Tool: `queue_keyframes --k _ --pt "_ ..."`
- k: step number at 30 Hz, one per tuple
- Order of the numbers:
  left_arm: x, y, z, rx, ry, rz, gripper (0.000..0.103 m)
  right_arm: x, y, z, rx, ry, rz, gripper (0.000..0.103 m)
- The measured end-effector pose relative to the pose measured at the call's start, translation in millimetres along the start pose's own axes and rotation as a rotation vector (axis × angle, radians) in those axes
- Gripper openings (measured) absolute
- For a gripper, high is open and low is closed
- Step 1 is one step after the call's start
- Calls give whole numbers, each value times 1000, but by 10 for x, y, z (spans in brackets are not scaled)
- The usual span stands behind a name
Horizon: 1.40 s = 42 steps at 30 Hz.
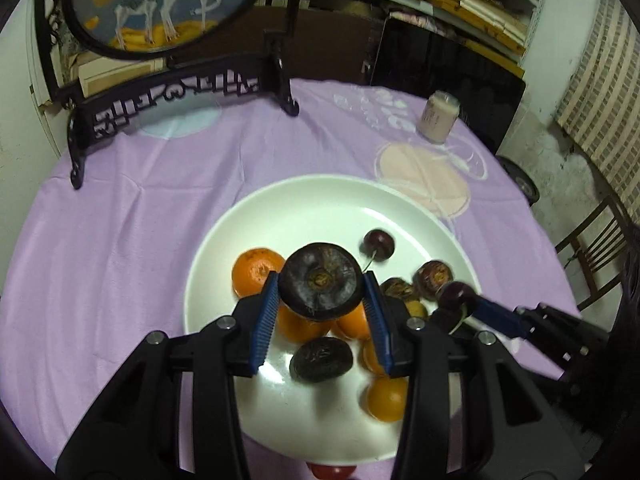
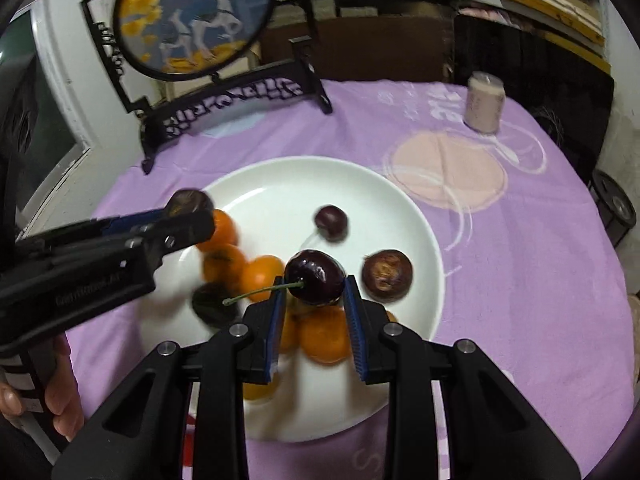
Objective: Organize fruits
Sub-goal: 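Lower both fruits onto the white plate and open both tools, then grasp a red cherry tomato with each tool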
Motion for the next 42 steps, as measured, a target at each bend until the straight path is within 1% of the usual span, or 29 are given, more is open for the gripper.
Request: queue_keyframes --k 2,6,7,8,9,11,12,15,18,19,22,23,24,26,29,32,34,36,38,39,40,42 --pt "13 22 62 6 15 -9 42 -7 -34 51 -3 14 12 29" --pt "-6 26 71 7 4 -3 43 -20 -28 66 12 1 0 31" --pt "-12 23 62 12 -2 -6 48 -22 -29 68 21 -7 -1 42" --pt "-11 17 41 20 -8 -10 64 -28 -56 69 48 -22 1 48" --pt "-12 2 -12 27 -23 -11 70 -38 -83 63 72 -41 4 52" --pt "-5 -25 -104 24 -46 2 72 -36 -132 48 120 -66 -12 52" --pt "17 -43 -169 22 -52 9 72 -15 -149 32 127 -72 -17 52" --pt "127 -68 -394 41 -73 -6 72 92 -159 -76 99 -83 -10 52" --pt "376 -36 -681 45 -95 -20 75 317 -79 -275 67 -77 -23 52" --pt "475 -16 -779 43 -106 -20 78 414 -29 -359 43 -74 -25 52" --pt "858 78 -1053 13 -126 -6 78 807 222 -604 -55 -41 -52 53" --pt "969 111 -1110 1 -127 -5 78 1002 360 -686 -102 -17 -69 53" --pt "1095 149 -1155 -12 -123 -4 78 1104 449 -722 -126 -4 -78 53" --pt "1288 186 -1174 -11 -96 -8 78 1306 666 -761 -166 29 -114 53" --pt "1388 238 -1192 3 -79 -25 78 1404 907 -714 -149 40 -179 53" --pt "1392 290 -1246 4 -93 -36 78 1398 996 -623 -145 66 -175 53" --pt "1393 323 -1278 5 -100 -47 78 1379 1031 -571 -146 76 -168 53" --pt "1397 350 -1293 7 -101 -57 78 1331 1041 -479 -127 80 -171 53" --pt "1389 341 -1283 12 -99 -60 78 1328 1069 -397 -111 87 -185 40" --pt "1388 318 -1265 16 -93 -57 78 1315 1055 -385 -82 71 -196 30" --pt "1392 298 -1254 16 -88 -52 78 1316 1050 -396 -76 68 -205 30" --pt "1404 240 -1211 12 -73 -35 78 1353 992 -443 -100 90 -176 30"
Point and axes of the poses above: each gripper's, at about its wrist camera, not at the fingertips, and z roughly the way its jaws point, y to its left, x to its underside, the point moved 10 cm from there along z, roughly the way its jaws point, and after that the axes turned 14 degrees about x, right-handed, at the moved point
